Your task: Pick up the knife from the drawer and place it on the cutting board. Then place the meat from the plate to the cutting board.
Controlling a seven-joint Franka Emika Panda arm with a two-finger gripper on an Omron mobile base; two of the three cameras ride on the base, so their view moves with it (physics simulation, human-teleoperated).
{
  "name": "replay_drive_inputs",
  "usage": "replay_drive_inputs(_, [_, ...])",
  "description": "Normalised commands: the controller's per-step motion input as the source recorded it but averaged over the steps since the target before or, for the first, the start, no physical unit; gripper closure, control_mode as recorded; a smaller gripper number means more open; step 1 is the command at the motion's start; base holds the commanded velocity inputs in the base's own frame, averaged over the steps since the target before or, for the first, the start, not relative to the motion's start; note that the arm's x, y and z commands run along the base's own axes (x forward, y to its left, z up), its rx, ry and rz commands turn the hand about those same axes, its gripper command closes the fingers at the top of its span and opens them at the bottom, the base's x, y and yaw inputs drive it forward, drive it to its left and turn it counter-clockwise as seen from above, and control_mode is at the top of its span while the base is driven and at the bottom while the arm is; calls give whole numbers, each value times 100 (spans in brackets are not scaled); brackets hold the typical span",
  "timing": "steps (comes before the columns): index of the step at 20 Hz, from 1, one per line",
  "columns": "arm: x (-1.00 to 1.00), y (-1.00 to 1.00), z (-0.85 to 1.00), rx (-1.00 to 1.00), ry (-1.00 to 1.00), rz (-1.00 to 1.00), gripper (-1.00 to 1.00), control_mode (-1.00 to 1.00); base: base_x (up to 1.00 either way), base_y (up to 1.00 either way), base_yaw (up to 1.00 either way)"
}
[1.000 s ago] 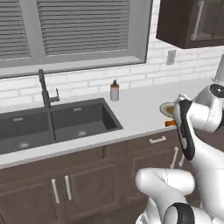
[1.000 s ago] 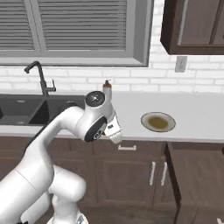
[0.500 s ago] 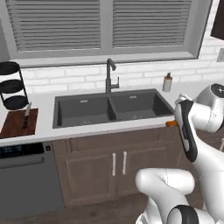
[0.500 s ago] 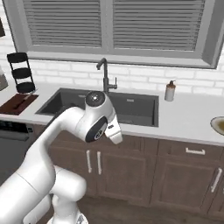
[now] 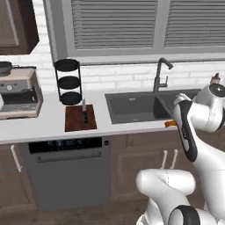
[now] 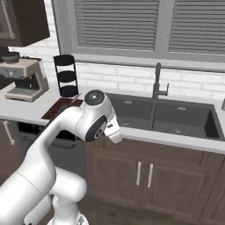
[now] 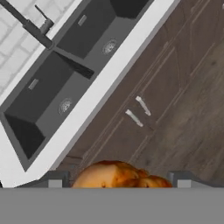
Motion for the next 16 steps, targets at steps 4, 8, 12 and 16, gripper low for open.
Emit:
replay_drive_inputs(4, [0,0,0,0,0,0,100,100,75,100,5])
replay_drive_inputs(8, [0,0,0,0,0,0,100,100,98,94,1])
replay_drive_inputs(12, [0,0,0,0,0,0,100,100,87,88,0])
replay_drive_inputs(16, [25,56,-25,-5,10,7,100,-100,14,22,1])
